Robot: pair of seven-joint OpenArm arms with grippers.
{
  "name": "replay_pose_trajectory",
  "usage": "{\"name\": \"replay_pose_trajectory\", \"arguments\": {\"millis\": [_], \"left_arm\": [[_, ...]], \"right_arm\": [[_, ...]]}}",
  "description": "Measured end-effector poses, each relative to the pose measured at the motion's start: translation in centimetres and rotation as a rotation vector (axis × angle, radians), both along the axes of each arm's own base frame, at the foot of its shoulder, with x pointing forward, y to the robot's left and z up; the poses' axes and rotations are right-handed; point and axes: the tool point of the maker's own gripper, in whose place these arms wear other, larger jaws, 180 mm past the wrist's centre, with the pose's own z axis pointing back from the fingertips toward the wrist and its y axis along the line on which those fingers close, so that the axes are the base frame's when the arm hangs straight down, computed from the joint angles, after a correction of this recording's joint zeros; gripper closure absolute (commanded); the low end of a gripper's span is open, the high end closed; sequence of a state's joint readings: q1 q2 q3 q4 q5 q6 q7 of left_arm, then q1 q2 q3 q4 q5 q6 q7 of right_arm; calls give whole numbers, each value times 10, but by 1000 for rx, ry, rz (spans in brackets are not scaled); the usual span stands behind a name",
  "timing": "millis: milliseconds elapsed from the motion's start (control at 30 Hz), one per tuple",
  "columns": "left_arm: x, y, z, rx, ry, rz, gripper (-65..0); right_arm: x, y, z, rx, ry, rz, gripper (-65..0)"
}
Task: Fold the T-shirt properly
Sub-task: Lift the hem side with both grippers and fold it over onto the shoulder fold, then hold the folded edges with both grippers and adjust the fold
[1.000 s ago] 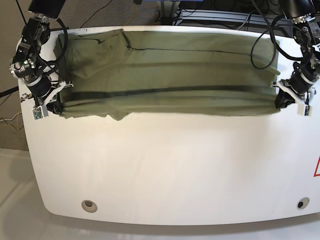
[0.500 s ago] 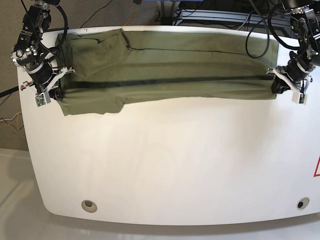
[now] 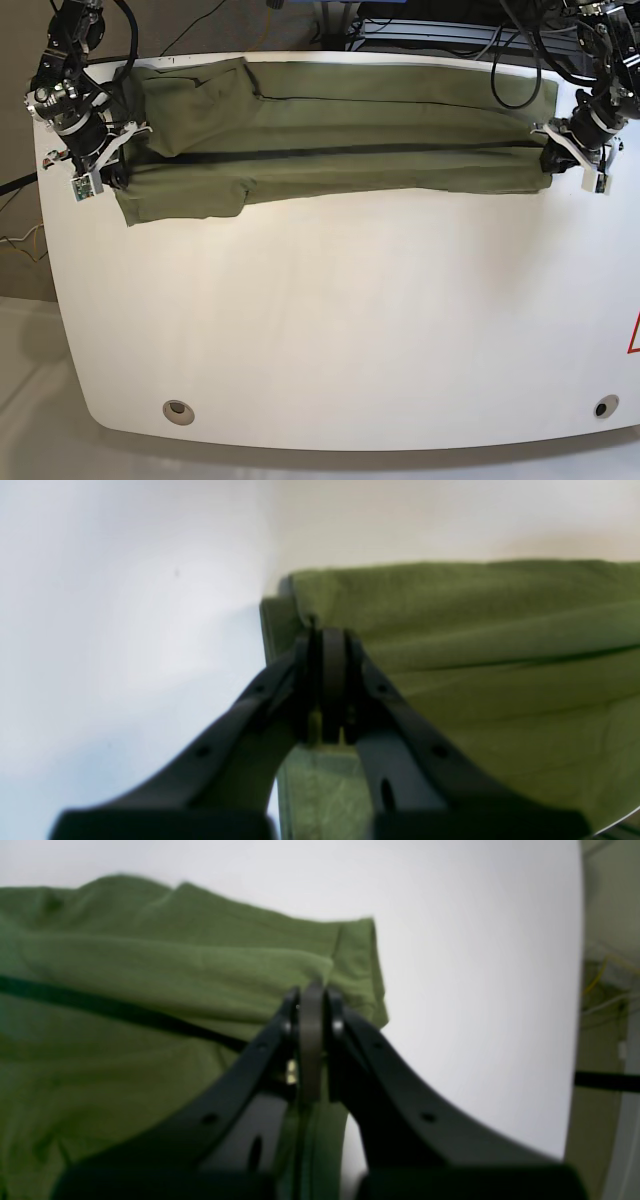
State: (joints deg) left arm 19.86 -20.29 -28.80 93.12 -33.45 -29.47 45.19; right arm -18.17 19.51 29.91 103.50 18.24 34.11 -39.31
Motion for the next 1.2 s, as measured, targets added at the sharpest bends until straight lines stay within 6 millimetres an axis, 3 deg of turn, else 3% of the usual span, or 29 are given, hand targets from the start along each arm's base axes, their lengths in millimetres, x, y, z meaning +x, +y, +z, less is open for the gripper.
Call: {"name": "replay_pose_trajectory", "arguments": {"millis": [100,167,300,333,500,700,767,833,1100,1200], "left_arm": [[-1,3,0,8,-9,6,-336],[1,4,2,9,-22,11,-265],[-1,2,3,1,-25,12,-29],[-2,2,2,0,-22,8,0],[-12,-1,-6,-5,14,9,0],[-10,-1,-3,4,10,2,0],[-9,-2,-1,1,10,-1,-30],[-9,-2,-2,2,20,-5,-136],[-11,3,-3,10,52,2,-218],[-9,4,-1,10,41,6,-299]], "right_arm": [[0,1,0,3,-1,-1,-134],[-1,0,-1,2,2,-2,-104],[-3,-1,-8,9,24,-3,-38],[-5,0,-10,11,31,-3,-25],[-8,2,-19,23,55,-2,-5],[-11,0,-29,41,77,-15,-103],[-12,-1,-30,37,81,-16,-128],[-14,-2,-31,35,86,-16,-140],[-9,1,-16,18,44,3,-164],[-7,3,-13,19,29,6,-240]]}}
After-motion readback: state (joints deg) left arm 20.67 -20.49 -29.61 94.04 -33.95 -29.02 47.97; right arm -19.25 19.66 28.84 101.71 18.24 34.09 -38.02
